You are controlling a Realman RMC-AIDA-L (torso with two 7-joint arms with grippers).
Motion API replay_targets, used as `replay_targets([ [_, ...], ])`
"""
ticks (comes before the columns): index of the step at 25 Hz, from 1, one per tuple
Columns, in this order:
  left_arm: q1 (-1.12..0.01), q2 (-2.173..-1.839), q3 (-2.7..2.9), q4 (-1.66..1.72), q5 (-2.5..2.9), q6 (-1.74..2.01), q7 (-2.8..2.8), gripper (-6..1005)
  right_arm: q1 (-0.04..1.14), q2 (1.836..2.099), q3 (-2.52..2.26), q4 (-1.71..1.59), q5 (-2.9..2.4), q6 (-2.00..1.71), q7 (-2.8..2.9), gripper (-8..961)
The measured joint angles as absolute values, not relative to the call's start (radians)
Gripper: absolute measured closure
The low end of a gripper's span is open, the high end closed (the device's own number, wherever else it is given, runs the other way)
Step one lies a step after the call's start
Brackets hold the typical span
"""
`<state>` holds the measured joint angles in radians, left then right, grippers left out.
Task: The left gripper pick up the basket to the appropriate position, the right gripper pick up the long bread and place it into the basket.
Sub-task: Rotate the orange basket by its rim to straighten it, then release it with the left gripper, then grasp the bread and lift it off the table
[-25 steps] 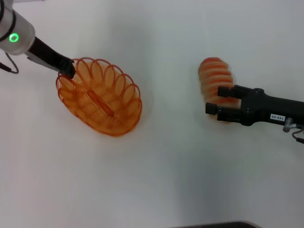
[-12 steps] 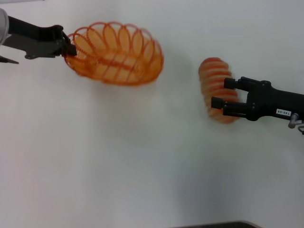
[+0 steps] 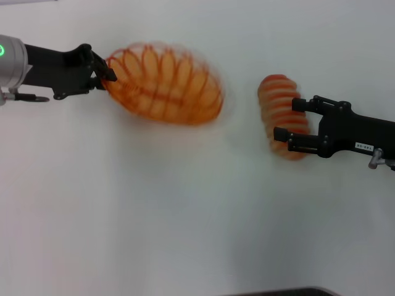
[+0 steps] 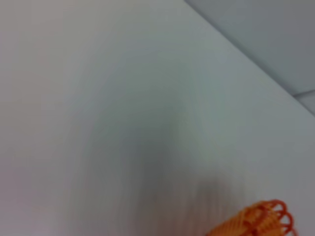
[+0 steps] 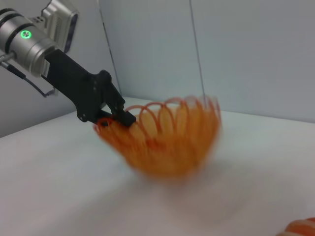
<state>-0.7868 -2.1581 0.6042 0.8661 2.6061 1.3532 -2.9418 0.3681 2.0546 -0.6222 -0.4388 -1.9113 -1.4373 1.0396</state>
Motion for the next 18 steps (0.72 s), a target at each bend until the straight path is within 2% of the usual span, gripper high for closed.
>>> replay_targets([
  [6, -0.773, -2.156, 0.620, 0.869, 2.614, 1.354, -2.948, 774, 0.375, 2.057, -0.619, -0.439, -1.911, -1.433, 1.036, 95],
  [12, -0.733, -2.129, 0.622, 0.907, 2.591, 1.369, -2.851, 554, 0.383, 2.067, -0.551, -0.439, -1.910, -1.449, 1.053, 98],
  [18, -0.666, -2.086, 0.620, 0.914, 2.387, 1.460, -2.358, 312, 0.400, 2.068, -0.491, -0.439, -1.908, -1.448, 1.188, 101],
])
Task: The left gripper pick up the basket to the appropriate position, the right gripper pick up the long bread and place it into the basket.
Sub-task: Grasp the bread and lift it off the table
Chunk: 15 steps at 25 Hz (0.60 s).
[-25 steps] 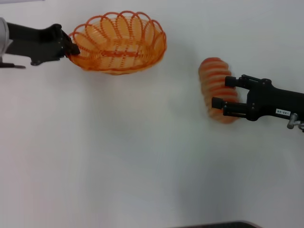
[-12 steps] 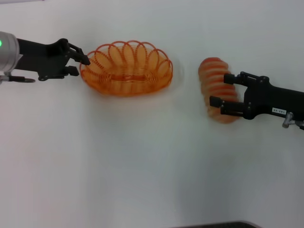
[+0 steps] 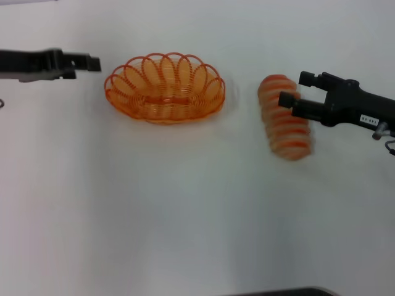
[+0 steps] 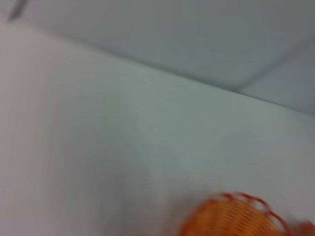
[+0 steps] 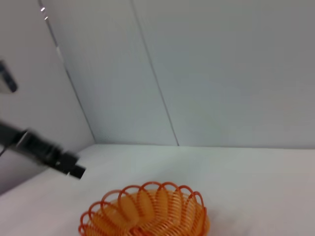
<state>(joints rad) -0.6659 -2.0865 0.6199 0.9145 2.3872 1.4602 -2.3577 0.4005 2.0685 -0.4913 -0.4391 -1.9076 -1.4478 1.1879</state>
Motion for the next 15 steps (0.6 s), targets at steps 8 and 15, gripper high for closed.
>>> replay_targets([
  [8, -0.598, -2.075, 0.629, 0.860, 2.342, 1.603, -1.823, 276, 0.458, 2.023, -0.527, -0.462, -1.931, -1.474, 1.482, 105],
  [15, -0.525, -2.110, 0.617, 0.860, 2.315, 1.580, -1.661, 276, 0.500, 1.979, -0.614, -0.598, -1.972, -1.605, 1.776, 109],
])
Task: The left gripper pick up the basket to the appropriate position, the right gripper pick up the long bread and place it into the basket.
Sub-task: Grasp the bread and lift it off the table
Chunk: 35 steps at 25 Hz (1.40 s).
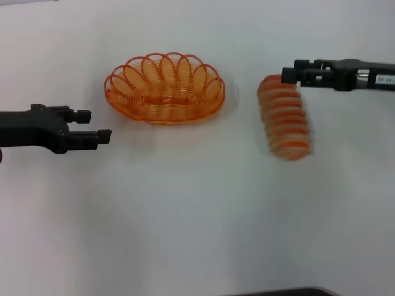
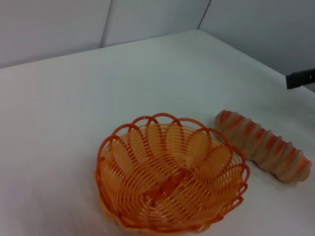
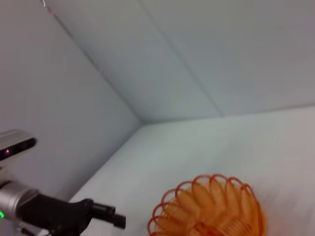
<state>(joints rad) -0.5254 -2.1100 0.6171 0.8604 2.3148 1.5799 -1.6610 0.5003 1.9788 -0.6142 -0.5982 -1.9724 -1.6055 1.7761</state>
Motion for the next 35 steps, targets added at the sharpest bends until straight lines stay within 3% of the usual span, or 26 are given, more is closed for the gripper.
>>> replay_targets([
  [4, -0.501, -2.115, 0.617, 0.884, 2.291, 1.590, -1.635, 276, 0.598, 1.950, -0.631, -0.713, -2.149, -1.652, 2.060, 111],
  [6, -0.489, -2.118, 0.616, 0.896, 2.279, 1.596, -1.627, 276, 0.654, 1.950, -0.631, -0.762, -2.265, -1.669, 2.183, 112],
  [9, -0.475, -2.122, 0.617, 0.902, 2.267, 1.597, -1.603, 276, 0.754, 1.962, -0.631, -0.815, -2.453, -1.685, 2.345, 114],
  [15, -0.465, -2.125, 0.617, 0.903, 2.263, 1.597, -1.598, 276, 0.916, 2.012, -0.703, -0.825, -2.745, -1.700, 2.565, 117],
  [23, -0.445, -2.139, 0.617, 0.905, 2.254, 1.599, -1.592, 277, 0.940, 2.032, -0.866, -0.818, -2.781, -1.655, 2.726, 121],
  [29, -0.437, -2.143, 0.617, 0.898, 2.231, 1.595, -1.571, 277, 0.950, 2.041, -0.902, -0.810, -2.845, -1.613, 2.749, 212],
  [35, -0.433, -2.149, 0.617, 0.895, 2.224, 1.598, -1.569, 277, 0.955, 2.048, -0.919, -0.788, -2.849, -1.566, 2.764, 199],
])
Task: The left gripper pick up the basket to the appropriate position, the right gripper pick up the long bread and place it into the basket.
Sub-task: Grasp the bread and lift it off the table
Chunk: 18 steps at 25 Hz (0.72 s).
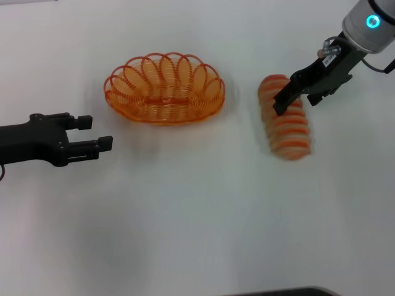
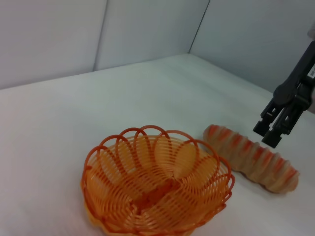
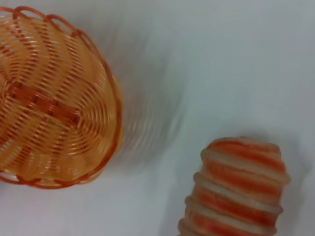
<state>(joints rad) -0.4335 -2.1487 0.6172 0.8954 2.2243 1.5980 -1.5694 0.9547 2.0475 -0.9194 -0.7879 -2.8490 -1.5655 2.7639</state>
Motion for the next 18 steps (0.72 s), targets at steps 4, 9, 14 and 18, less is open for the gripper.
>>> replay_targets([
  [4, -0.427, -2.151, 0.617, 0.892, 2.207, 1.600, -1.569, 277, 0.961, 2.052, -0.937, -0.764, -2.849, -1.527, 2.778, 90],
  [9, -0.428, -2.158, 0.619, 0.888, 2.206, 1.600, -1.569, 277, 0.983, 2.056, -0.955, -0.710, -2.851, -1.472, 2.779, 73],
  [14, -0.433, -2.158, 0.617, 0.860, 2.206, 1.584, -1.569, 277, 1.010, 2.058, -0.970, -0.627, -2.852, -1.423, 2.791, 91],
  [18, -0.438, -2.158, 0.617, 0.850, 2.198, 1.577, -1.569, 277, 1.011, 2.059, -0.987, -0.631, -2.853, -1.418, 2.801, 105],
])
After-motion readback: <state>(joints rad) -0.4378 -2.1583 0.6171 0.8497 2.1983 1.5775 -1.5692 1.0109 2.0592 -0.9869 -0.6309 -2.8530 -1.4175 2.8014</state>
